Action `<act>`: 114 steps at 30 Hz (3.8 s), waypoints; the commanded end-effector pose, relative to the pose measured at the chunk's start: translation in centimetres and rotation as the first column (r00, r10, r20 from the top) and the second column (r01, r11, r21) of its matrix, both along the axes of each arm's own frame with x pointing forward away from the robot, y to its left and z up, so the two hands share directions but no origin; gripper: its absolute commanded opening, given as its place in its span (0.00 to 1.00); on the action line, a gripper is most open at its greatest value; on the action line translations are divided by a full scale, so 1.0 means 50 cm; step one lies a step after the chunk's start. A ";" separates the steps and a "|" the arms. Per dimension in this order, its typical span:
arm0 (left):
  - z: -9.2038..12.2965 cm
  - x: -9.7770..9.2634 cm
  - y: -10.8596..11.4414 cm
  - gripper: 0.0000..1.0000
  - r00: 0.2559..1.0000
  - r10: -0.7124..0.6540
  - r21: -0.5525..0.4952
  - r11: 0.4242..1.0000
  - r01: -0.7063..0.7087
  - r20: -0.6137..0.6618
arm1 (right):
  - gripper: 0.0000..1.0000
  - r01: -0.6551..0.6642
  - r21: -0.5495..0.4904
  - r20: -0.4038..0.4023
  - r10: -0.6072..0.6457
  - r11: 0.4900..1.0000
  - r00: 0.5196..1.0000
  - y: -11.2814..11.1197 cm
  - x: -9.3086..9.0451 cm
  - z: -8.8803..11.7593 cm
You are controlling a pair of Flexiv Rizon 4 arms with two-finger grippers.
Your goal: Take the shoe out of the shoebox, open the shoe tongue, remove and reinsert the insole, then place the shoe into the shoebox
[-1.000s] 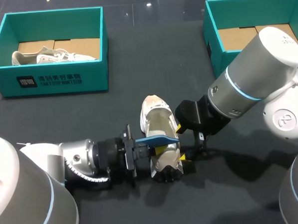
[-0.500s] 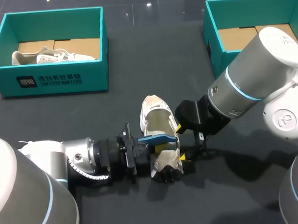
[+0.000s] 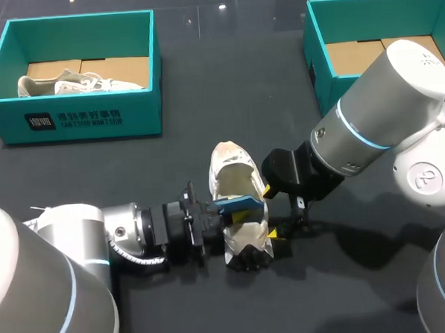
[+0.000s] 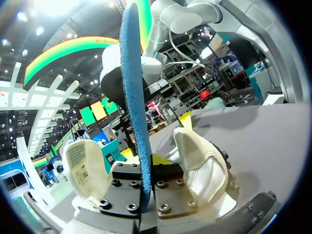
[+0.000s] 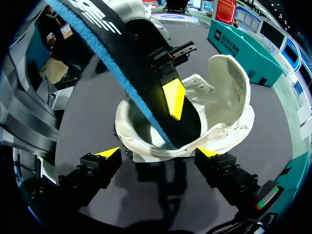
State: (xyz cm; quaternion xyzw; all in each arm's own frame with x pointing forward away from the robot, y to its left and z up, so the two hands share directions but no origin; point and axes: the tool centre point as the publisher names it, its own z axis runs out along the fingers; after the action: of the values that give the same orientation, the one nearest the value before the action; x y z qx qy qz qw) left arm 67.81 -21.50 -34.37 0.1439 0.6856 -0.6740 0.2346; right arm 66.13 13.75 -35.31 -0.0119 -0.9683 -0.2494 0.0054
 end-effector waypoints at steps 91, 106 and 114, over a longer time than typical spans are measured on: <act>-0.020 0.034 -0.004 0.00 0.988 0.067 0.120 0.989 -0.084 0.138 | 1.00 0.000 0.000 0.001 0.000 1.000 1.000 0.001 -0.002 -0.002; 0.036 -0.020 -0.004 0.25 0.990 0.046 0.102 0.993 -0.060 0.136 | 1.00 0.000 0.000 0.001 0.000 1.000 1.000 0.001 -0.002 -0.002; 0.071 -0.039 -0.001 0.24 0.987 0.052 0.103 0.992 -0.068 0.153 | 1.00 0.000 0.000 0.001 0.000 1.000 1.000 0.001 -0.002 -0.002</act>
State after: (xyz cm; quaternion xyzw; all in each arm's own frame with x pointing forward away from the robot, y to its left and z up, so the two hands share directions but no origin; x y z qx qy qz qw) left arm 66.53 -22.18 -31.50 0.1885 0.7021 -0.6201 0.2949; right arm 66.11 13.76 -35.32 -0.0117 -0.9683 -0.2495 0.0056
